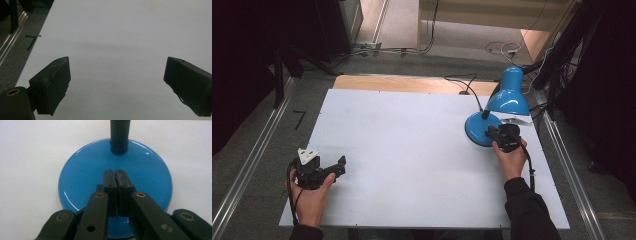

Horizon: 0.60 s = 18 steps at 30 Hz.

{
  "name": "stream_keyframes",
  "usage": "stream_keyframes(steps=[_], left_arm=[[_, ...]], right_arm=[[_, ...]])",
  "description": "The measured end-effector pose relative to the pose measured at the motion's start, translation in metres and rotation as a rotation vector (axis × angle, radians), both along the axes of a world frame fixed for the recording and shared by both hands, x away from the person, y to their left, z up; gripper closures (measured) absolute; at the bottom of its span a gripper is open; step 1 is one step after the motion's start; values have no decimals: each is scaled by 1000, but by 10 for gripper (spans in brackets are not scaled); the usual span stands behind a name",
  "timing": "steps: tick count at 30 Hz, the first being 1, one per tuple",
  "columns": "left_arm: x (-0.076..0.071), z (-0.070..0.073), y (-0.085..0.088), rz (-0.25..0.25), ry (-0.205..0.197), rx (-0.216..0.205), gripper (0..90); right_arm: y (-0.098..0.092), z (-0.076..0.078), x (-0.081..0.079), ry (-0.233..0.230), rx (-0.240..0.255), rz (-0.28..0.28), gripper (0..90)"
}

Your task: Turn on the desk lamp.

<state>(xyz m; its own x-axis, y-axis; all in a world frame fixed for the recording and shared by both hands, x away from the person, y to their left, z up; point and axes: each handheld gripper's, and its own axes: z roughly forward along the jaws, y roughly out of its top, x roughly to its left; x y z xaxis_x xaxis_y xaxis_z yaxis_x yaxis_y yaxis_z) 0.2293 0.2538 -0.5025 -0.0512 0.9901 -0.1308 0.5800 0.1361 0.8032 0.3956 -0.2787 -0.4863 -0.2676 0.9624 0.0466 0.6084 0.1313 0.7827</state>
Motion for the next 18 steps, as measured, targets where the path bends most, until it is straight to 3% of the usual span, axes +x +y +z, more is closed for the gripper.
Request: stream_keyframes(steps=[18], left_arm=[[0, 0, 0, -2, 1, -1, 80]], right_arm=[[2, -3, -1, 15, -2, 3, 874]])
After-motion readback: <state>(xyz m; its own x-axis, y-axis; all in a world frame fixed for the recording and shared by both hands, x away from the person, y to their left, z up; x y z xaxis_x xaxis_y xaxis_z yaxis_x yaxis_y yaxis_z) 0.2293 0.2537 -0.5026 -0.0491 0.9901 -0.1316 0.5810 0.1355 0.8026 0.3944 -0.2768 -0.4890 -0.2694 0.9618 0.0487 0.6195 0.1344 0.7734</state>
